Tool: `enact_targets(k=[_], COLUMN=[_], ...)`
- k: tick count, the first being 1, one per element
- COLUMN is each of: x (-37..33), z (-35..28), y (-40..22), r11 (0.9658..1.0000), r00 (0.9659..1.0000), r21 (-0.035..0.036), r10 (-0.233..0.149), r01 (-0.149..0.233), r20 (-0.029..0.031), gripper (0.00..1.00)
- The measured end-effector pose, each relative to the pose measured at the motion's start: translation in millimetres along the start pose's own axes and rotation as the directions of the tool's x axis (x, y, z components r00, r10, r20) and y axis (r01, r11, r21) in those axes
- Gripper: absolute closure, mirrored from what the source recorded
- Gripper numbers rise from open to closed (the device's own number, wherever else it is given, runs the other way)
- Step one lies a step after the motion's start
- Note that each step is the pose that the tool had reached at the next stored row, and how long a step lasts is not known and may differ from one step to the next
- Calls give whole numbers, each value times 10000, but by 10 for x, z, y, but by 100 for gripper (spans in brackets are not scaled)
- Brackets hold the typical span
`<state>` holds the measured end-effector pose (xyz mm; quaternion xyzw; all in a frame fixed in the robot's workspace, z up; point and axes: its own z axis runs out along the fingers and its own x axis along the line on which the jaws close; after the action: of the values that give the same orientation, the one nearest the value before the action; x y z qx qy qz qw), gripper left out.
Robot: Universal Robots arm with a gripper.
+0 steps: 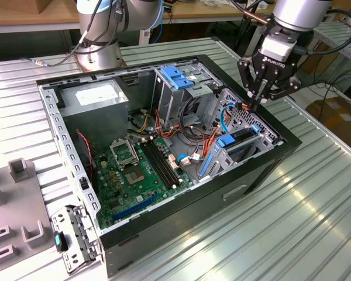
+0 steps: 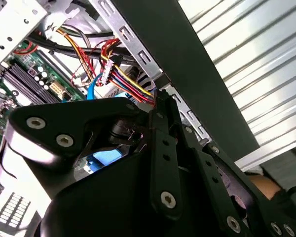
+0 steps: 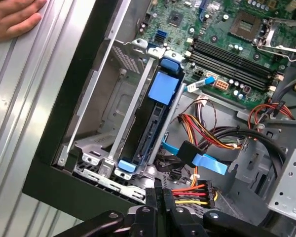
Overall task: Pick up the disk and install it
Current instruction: 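Insert the first disk wire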
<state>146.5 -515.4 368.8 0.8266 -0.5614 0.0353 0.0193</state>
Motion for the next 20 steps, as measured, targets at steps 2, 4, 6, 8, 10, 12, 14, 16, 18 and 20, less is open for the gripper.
enact_targets(k=[2,4,6,8,10,12,14,16,18,20], x=[0,0,-4,-16,-20,-20,-21,-21,-30,-42], z=[2,3,5,3,3,4,6,8,9,7], y=[0,0,10,36,50,51,50,51,71,103], r11=[9993,9976,9956,9951,9932,9895,9823,9765,9753,9750], r00=[9993,9977,9956,9952,9933,9896,9825,9767,9754,9751], r21=[-30,-54,-73,-79,-92,-114,-148,-170,-174,-176], r10=[383,685,933,982,1158,1440,1864,2147,2203,2216], r01=[-383,-685,-933,-982,-1158,-1441,-1865,-2148,-2203,-2217], r20=[-2,-7,-9,-11,-13,-18,-30,-35,-34,-36], gripper=[84,84,84,84,84,84,84,84,84,84])
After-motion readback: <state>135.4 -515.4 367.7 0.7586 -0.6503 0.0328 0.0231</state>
